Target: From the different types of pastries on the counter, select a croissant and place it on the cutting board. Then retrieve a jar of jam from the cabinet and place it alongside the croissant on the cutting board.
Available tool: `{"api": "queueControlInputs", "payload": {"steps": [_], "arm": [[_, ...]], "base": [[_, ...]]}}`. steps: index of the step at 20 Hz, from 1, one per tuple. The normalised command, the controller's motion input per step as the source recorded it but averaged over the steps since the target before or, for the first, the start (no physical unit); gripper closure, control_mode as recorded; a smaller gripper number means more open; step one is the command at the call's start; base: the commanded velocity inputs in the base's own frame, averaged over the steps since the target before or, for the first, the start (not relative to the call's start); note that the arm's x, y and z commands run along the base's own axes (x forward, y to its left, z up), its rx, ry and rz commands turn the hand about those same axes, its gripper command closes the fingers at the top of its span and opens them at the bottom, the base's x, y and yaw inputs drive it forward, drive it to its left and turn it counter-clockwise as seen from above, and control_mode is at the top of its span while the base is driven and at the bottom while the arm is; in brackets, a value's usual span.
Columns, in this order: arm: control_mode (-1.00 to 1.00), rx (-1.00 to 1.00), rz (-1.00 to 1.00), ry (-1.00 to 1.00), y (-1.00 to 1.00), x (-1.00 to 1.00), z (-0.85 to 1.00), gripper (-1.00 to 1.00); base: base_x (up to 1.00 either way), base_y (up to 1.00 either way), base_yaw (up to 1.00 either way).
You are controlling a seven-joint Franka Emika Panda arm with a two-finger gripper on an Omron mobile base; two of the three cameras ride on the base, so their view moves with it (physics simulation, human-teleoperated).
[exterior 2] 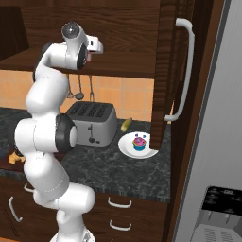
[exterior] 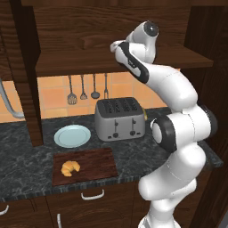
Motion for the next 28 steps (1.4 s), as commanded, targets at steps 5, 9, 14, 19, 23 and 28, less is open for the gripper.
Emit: {"api": "queueControlInputs", "payload": {"steps": [5, 9, 14, 19, 23, 28], "arm": [[-1.00, -0.03, 0.01, 0.03, 0.04, 0.17, -0.24, 1.00], [-1.00, 0.00, 0.00, 0.00, 0.00, 0.06, -0.10, 1.00], [-1.00, 0.02, 0.00, 0.00, 0.00, -0.24, 0.00, 1.00], [-1.00, 0.11, 0.04, 0.00, -0.04, -0.88, 0.00, 1.00], [-1.00, 0.06, 0.19, 0.00, 0.00, -1.00, 0.00, 1.00], [-1.00, 0.01, 0.27, 0.00, 0.01, -1.00, -0.12, 1.00]], "base": [[0.00, 0.00, 0.00], [0.00, 0.00, 0.00], [0.00, 0.00, 0.00], [0.00, 0.00, 0.00], [0.00, 0.00, 0.00], [0.00, 0.00, 0.00]]}}
